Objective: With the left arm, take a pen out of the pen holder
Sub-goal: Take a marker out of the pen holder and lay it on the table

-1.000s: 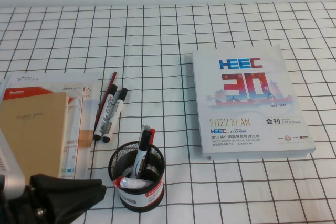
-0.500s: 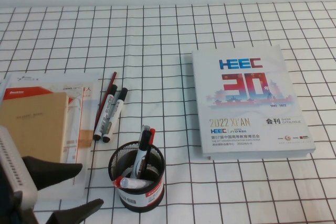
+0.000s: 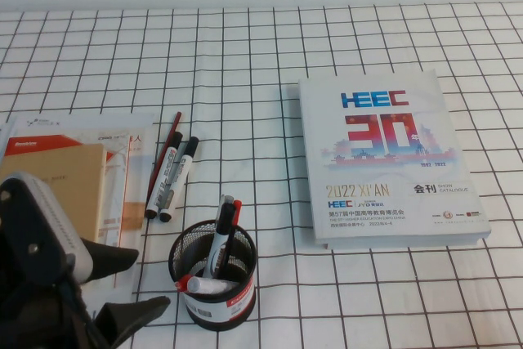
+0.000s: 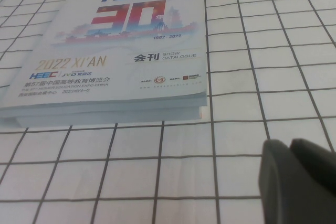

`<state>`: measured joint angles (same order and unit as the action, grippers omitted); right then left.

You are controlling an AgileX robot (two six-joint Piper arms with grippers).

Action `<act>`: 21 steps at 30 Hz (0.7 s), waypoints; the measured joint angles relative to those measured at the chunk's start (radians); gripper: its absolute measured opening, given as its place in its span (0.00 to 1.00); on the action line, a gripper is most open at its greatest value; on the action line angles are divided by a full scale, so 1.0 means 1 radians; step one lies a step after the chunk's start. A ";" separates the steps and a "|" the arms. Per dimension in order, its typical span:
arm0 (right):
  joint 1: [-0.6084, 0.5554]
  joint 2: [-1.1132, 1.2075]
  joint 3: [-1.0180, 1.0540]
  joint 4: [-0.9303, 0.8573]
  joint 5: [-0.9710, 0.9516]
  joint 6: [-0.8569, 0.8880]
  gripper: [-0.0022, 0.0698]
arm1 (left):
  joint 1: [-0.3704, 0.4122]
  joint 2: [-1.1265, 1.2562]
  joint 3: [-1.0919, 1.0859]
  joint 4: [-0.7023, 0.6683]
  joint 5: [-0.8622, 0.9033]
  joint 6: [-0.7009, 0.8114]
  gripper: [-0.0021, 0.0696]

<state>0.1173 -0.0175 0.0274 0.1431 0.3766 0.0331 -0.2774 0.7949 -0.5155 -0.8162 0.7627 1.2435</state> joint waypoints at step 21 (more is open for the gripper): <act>0.000 0.000 0.000 0.000 0.000 0.000 0.01 | 0.000 0.058 0.108 -0.212 -0.117 0.448 0.61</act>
<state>0.1173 -0.0175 0.0274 0.1431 0.3766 0.0331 -0.2774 0.8529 -0.4078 -1.0283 0.6456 1.6919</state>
